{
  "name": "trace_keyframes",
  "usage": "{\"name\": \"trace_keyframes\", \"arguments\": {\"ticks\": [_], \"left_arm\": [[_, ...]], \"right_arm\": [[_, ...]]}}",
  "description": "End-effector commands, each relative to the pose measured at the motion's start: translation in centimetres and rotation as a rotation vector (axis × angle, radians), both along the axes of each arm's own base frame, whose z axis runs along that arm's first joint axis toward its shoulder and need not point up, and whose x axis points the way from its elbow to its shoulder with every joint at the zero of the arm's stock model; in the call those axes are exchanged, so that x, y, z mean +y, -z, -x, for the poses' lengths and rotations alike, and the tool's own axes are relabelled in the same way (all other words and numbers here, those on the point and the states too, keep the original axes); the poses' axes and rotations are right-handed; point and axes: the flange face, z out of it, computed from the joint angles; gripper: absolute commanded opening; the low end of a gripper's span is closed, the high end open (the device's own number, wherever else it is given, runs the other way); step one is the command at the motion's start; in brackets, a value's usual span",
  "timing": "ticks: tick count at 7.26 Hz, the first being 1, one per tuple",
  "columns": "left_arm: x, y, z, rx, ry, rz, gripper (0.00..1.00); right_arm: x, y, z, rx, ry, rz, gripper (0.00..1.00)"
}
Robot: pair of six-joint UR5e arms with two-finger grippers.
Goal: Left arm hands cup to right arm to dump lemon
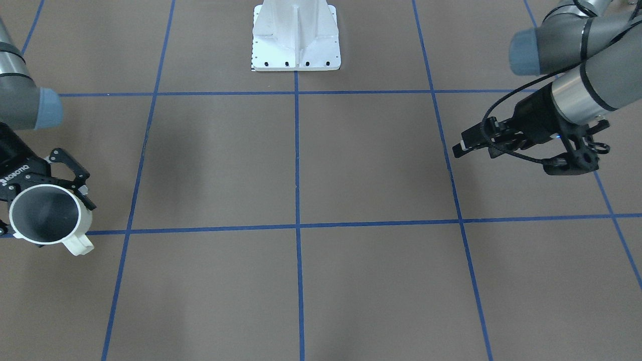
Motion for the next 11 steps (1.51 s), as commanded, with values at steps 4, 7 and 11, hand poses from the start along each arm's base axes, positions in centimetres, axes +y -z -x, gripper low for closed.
{"name": "trace_keyframes", "arguments": {"ticks": [4,7,11], "left_arm": [[-4.7,12.6,-10.6,0.014,0.011,0.188,1.0],[-5.4,15.3,-12.2,0.017,0.021,0.235,1.0],[-4.7,16.1,-14.2,0.027,0.025,0.241,1.0]], "right_arm": [[1.7,8.3,15.7,0.158,-0.204,0.039,0.29],[6.3,13.2,23.7,0.22,-0.267,0.044,0.29],[11.6,19.3,30.2,0.217,-0.301,0.029,0.29]]}}
